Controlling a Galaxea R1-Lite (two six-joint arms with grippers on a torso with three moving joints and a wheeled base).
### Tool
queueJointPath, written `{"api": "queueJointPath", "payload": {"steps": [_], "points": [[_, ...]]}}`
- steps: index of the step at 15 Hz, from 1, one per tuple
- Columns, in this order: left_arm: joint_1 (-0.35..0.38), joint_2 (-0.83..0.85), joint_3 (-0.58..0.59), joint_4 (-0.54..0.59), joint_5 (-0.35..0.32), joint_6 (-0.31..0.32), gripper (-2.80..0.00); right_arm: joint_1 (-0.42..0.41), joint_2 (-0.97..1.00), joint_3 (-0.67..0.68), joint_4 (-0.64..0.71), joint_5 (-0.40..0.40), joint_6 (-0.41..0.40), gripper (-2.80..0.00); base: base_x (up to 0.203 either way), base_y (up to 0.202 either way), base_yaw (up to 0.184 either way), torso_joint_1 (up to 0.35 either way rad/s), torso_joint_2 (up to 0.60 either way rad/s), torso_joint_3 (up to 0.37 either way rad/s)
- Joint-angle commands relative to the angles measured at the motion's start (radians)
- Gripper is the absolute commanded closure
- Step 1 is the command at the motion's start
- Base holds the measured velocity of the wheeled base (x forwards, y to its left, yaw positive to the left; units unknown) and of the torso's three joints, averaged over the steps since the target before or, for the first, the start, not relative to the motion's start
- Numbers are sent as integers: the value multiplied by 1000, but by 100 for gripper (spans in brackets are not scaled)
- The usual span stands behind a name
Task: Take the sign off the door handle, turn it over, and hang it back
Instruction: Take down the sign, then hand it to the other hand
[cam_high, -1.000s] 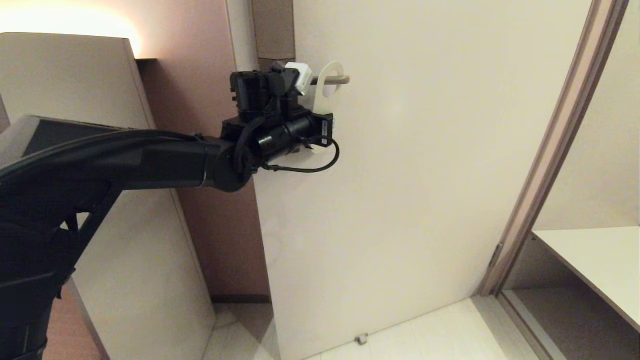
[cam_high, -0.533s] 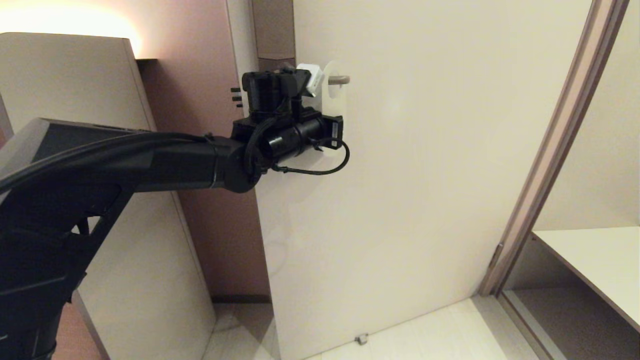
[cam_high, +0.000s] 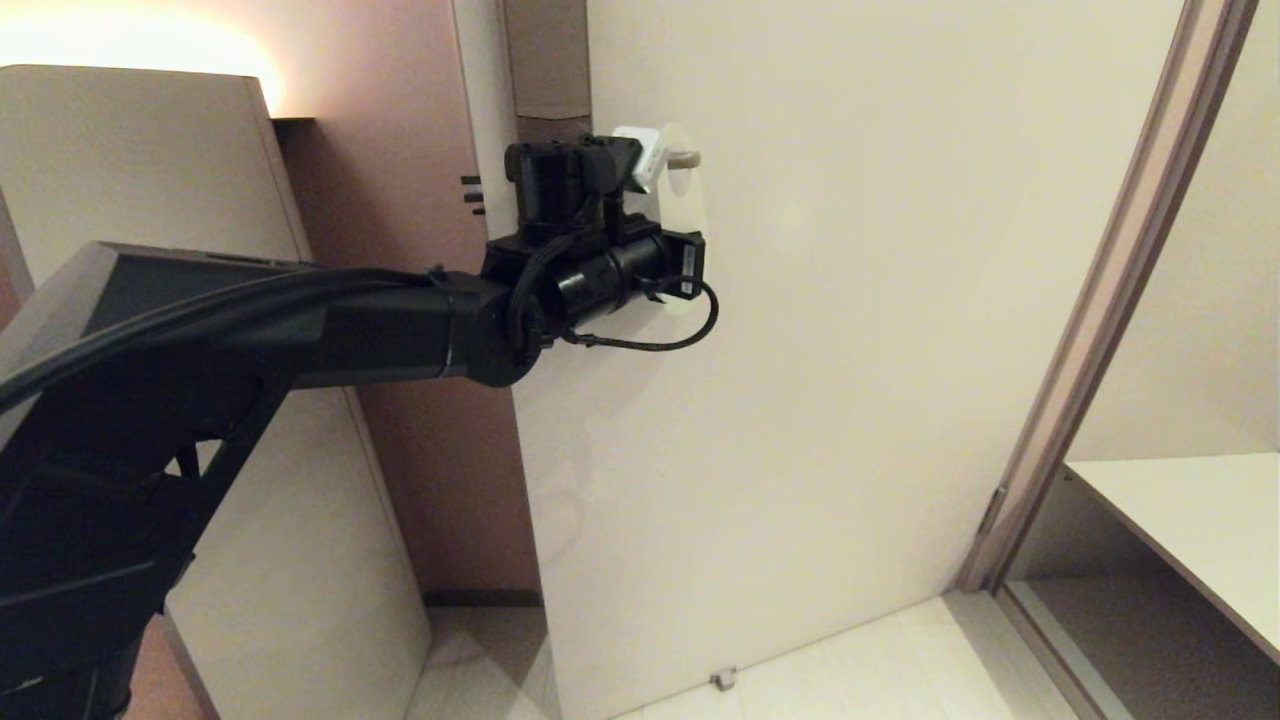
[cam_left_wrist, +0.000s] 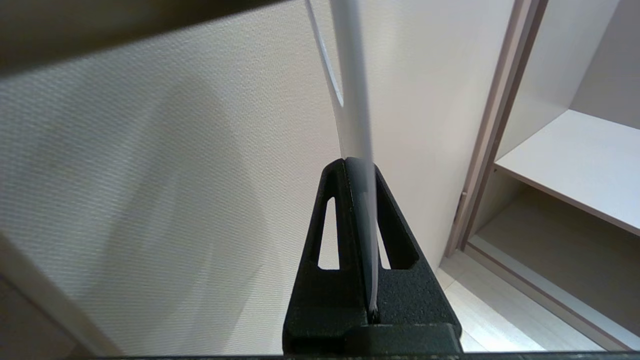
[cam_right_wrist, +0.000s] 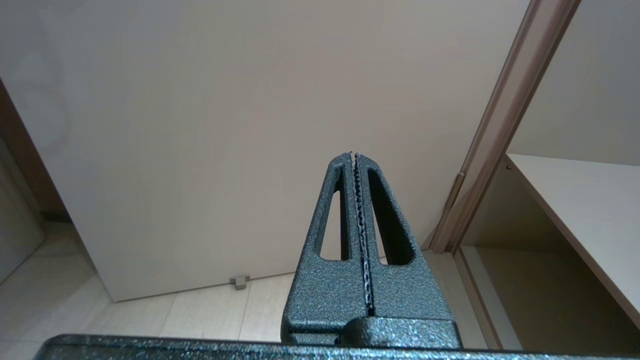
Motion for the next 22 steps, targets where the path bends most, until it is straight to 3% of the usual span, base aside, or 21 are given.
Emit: {"api": "queueJointPath", "payload": {"steps": [1,15,22], "points": [[-4,4,0,-2,-2,0,0,0,1,0,0,0,0,0,0,0,0,0,0,0],[-29,48,-88,47,-12,2,0,0,1,0,0,0,0,0,0,0,0,0,0,0],[-127,-12,-37,47,-18,-4,0,2,1,0,0,0,0,0,0,0,0,0,0,0]]}}
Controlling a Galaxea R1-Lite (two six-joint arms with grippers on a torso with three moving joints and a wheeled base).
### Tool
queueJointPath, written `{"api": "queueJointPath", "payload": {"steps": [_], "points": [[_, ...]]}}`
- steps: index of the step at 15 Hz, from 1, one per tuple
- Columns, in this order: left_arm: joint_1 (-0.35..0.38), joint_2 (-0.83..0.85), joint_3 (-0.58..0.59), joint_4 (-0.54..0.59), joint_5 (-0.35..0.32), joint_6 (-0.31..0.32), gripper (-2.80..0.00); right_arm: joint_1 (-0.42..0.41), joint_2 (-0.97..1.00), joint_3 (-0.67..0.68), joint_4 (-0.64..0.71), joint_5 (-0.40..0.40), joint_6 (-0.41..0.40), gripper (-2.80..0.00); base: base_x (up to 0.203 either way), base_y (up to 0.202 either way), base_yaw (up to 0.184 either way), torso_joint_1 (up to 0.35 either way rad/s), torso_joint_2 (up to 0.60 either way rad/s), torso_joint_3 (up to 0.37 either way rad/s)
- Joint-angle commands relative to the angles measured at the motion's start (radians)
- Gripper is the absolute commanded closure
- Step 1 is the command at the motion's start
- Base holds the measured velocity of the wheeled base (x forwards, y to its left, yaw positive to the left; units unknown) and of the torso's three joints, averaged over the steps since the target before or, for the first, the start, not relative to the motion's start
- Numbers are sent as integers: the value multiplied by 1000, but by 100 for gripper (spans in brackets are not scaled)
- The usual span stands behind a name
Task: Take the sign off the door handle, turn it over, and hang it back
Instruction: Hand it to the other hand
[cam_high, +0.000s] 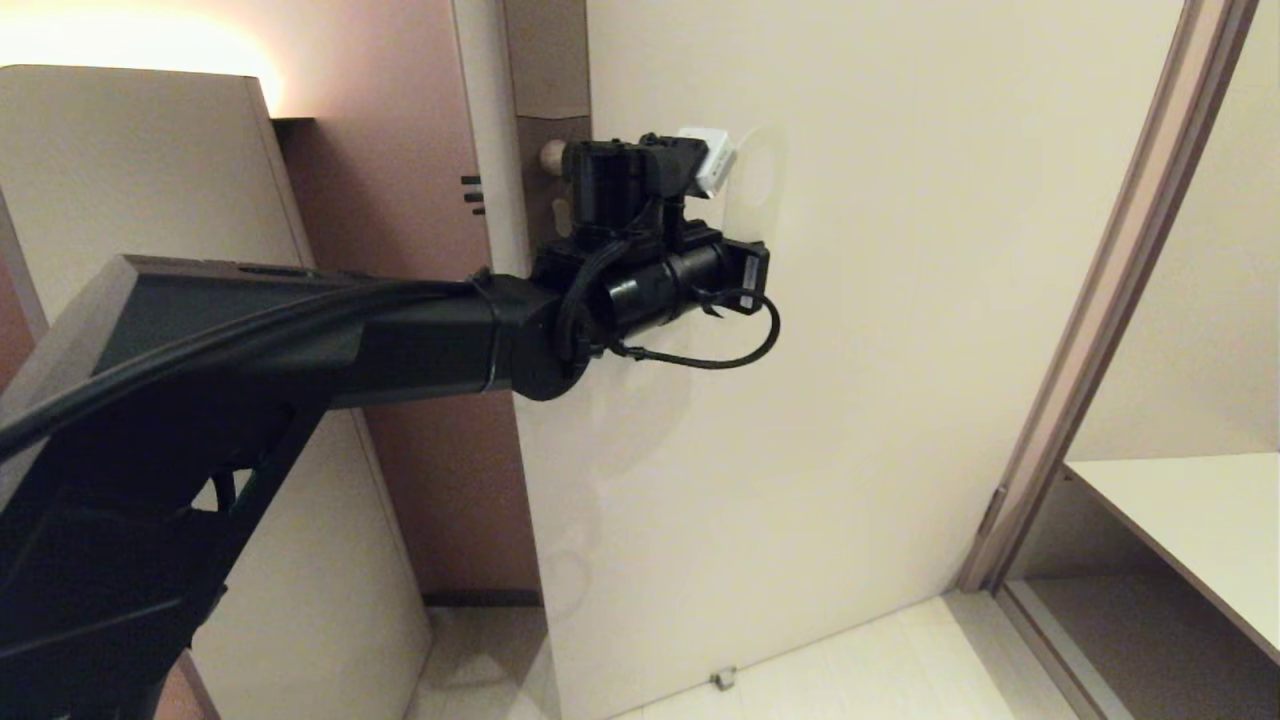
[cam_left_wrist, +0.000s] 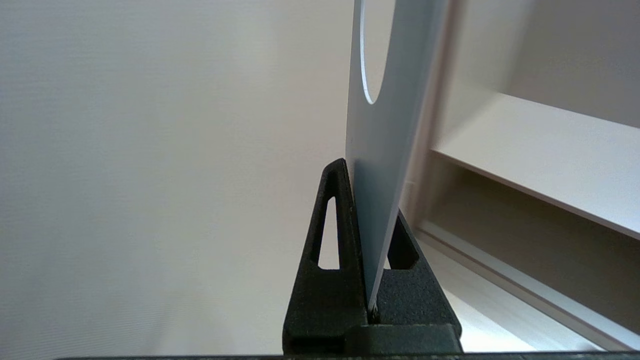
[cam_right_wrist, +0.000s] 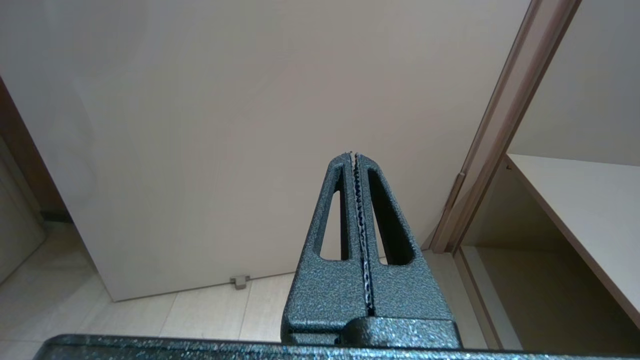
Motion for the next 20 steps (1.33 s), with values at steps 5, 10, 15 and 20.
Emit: {"api": "queueJointPath", "payload": {"steps": [5,10,15,20], "points": [[-133,-88,106,-5,-1,-7,0,0,0,0,0,0,0,0,0,0,0,0,0,0],[-166,-219,280,-6,-159,-15,0,0,0,0,0,0,0,0,0,0,0,0,0,0],[-167,-356,454,-12,-364,-24,0,0,0,0,0,0,0,0,0,0,0,0,0,0],[-168,-367,487,-99,-429,-86,0,0,0,0,0,0,0,0,0,0,0,0,0,0]]}}
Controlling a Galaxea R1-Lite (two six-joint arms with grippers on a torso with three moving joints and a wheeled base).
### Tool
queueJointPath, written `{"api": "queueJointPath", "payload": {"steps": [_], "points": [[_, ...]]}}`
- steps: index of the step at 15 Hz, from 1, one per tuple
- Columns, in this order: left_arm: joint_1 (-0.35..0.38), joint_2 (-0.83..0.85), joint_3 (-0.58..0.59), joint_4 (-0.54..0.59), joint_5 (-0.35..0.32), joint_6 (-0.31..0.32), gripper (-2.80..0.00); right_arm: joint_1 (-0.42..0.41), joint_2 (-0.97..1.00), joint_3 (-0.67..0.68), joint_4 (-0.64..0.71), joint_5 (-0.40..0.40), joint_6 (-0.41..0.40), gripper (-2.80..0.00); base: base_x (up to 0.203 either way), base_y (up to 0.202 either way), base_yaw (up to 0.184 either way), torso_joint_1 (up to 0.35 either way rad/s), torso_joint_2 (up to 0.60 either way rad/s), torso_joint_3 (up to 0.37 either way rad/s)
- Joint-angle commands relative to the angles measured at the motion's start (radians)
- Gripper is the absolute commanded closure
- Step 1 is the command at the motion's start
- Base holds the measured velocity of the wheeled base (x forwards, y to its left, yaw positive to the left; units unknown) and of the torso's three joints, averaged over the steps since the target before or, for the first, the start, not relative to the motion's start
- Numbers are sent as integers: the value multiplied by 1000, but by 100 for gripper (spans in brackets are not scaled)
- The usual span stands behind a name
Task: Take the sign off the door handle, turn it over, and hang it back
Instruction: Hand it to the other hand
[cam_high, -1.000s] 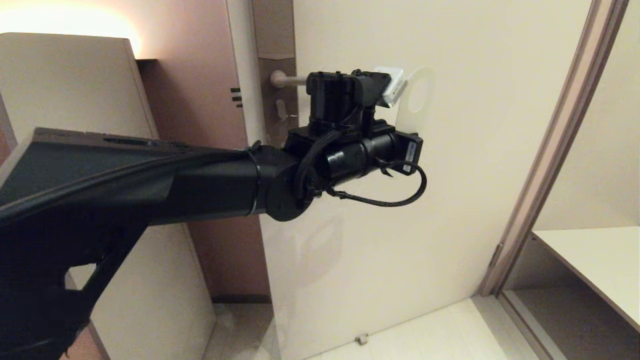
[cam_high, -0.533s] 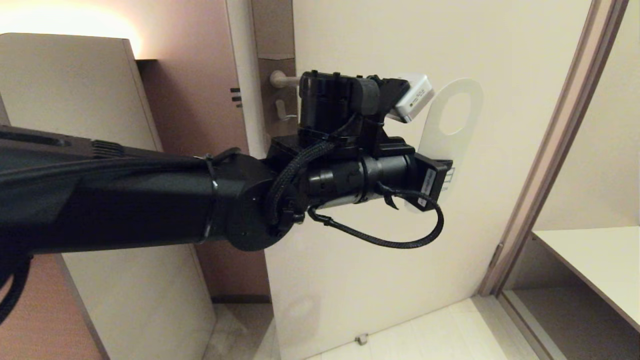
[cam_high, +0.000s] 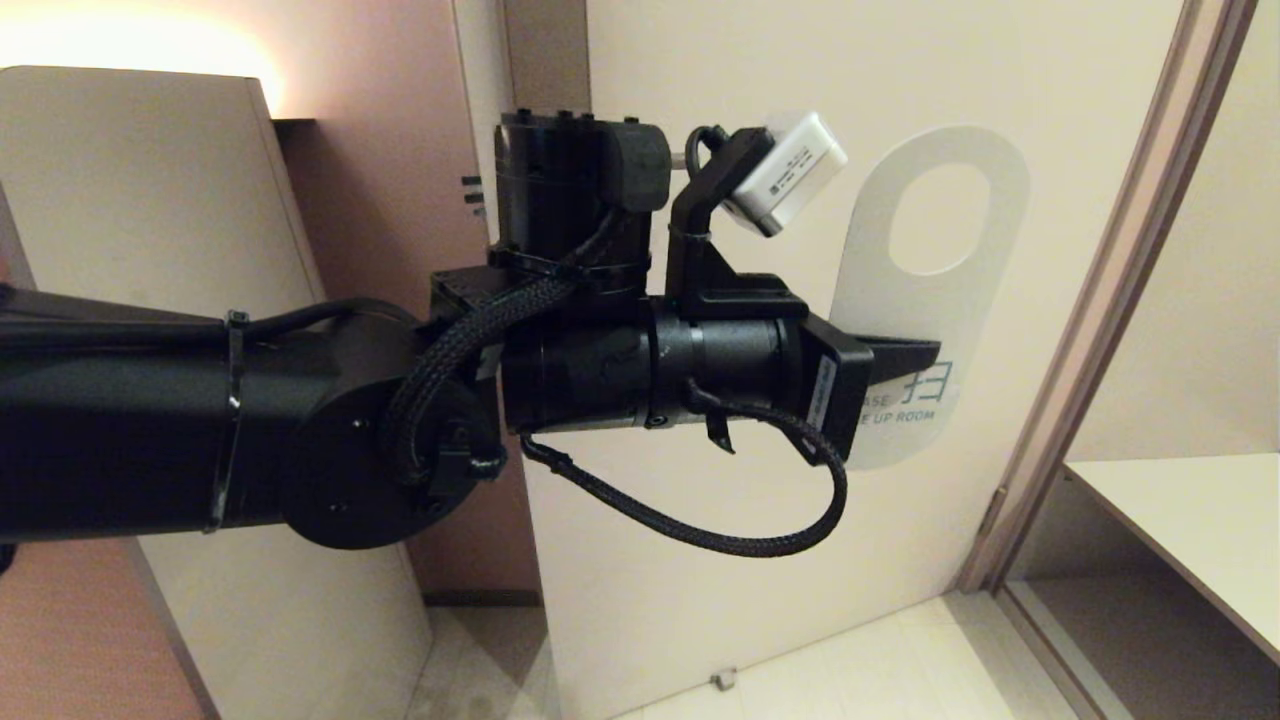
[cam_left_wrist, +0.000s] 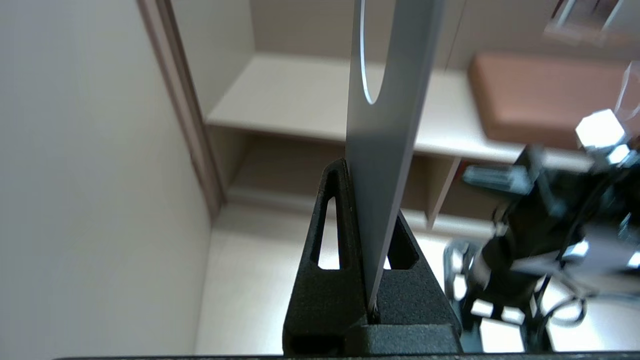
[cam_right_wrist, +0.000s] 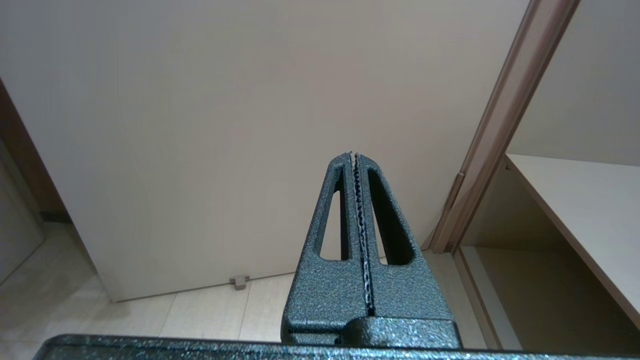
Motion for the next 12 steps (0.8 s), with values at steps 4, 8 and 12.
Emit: {"api": "queueJointPath", "payload": {"steps": [4,8,12], "points": [[-8,-30,32,-63,-4,-86,0,0,0,0,0,0,-1,0,0,0,0,0,0,0],[-17,-57,140,-103,-3,-85,0,0,0,0,0,5,-16,0,0,0,0,0,0,0],[-17,-76,208,-159,-3,-85,0,0,0,0,-3,5,-30,0,0,0,0,0,0,0]]}}
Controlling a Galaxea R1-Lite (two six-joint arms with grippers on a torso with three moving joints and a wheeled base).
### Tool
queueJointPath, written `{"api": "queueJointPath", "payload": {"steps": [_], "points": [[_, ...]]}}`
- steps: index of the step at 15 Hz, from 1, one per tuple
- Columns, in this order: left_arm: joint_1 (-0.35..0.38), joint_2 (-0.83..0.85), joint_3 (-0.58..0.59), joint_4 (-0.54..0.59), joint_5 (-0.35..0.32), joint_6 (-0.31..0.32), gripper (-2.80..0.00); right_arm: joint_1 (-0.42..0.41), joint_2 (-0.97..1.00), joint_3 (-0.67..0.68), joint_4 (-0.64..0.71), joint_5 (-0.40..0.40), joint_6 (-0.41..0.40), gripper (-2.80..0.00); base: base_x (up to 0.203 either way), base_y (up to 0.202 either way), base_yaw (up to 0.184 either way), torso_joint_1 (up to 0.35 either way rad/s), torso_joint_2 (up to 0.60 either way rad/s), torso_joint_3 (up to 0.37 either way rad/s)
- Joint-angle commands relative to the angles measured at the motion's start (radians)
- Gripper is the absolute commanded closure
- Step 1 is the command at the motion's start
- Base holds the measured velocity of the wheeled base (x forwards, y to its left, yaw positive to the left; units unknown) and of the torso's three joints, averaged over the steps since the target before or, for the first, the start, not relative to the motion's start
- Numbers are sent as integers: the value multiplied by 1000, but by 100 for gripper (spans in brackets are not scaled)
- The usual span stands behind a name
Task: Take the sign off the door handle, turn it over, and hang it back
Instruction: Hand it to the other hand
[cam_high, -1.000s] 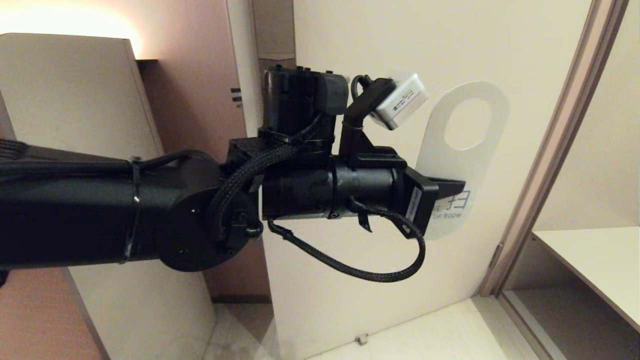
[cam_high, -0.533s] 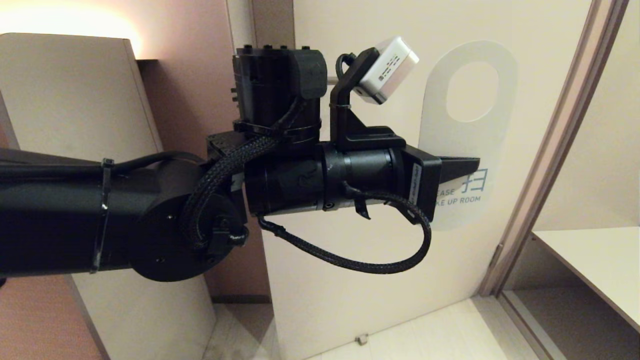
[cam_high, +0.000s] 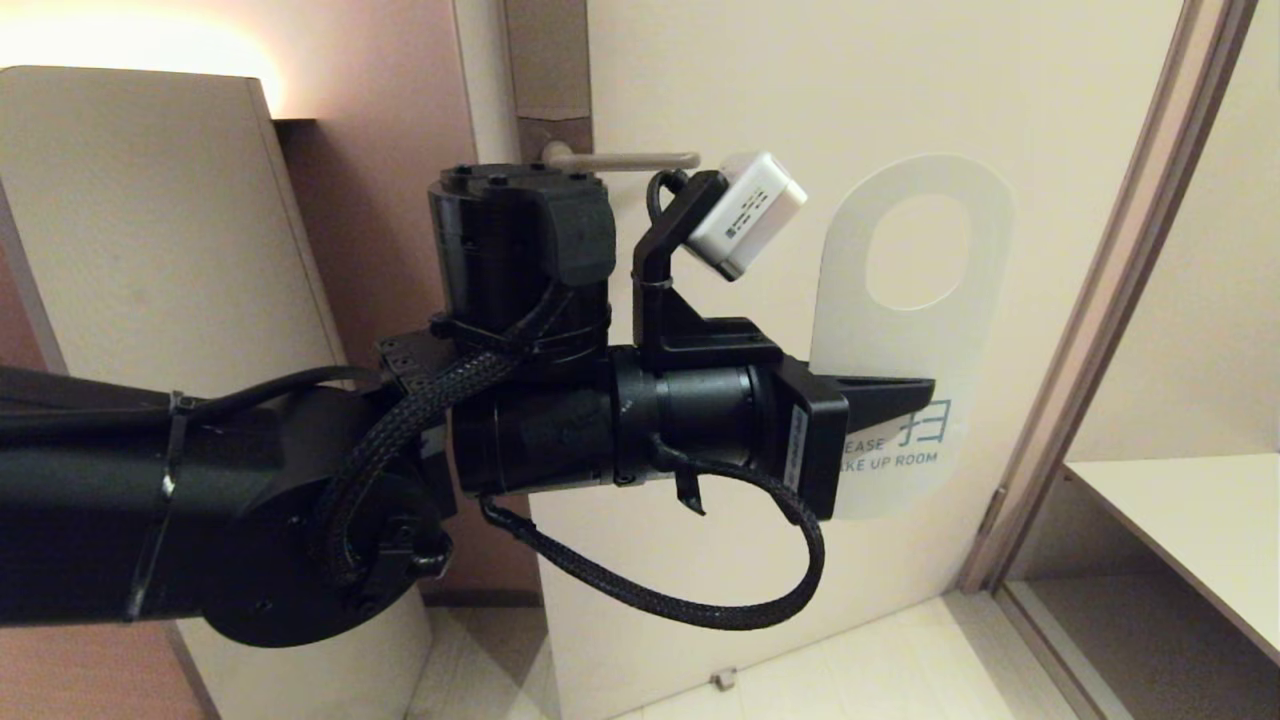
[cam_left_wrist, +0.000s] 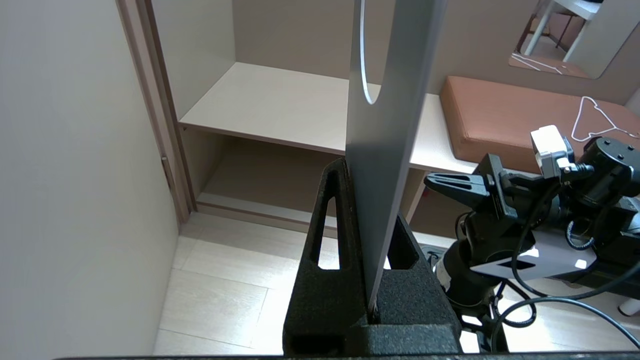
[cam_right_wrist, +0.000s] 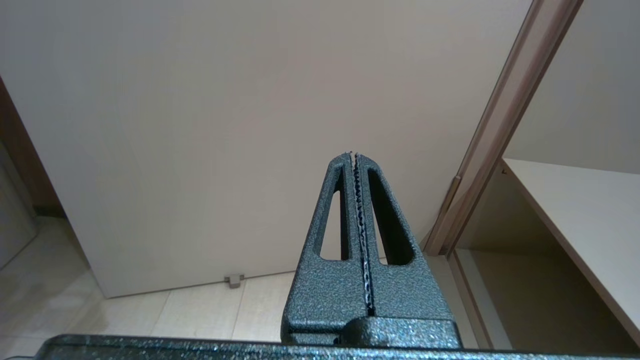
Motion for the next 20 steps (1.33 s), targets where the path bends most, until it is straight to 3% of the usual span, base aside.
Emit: {"api": "queueJointPath", "payload": {"steps": [1,3,7,9,12,16,20], "points": [[1,-8,9,-3,-4,-1,0,0,0,0,-2,1,-5,0,0,0,0,0,0,0],[-1,-15,12,-3,-4,1,0,0,0,-19,9,1,-7,0,0,0,0,0,0,0],[1,-15,23,-5,-18,2,0,0,12,-176,204,57,-4,0,0,0,0,0,0,0],[1,-12,23,-6,-31,1,0,1,77,-204,217,63,-4,0,0,0,0,0,0,0],[8,-5,23,-30,-31,-2,0,5,261,-272,202,69,-5,0,0,0,0,0,0,0],[11,12,22,-63,-33,-4,0,6,515,-369,83,108,-29,0,0,0,0,0,0,0],[5,30,23,-101,-64,-10,0,6,606,-400,23,203,-89,0,0,0,0,0,0,0]]}}
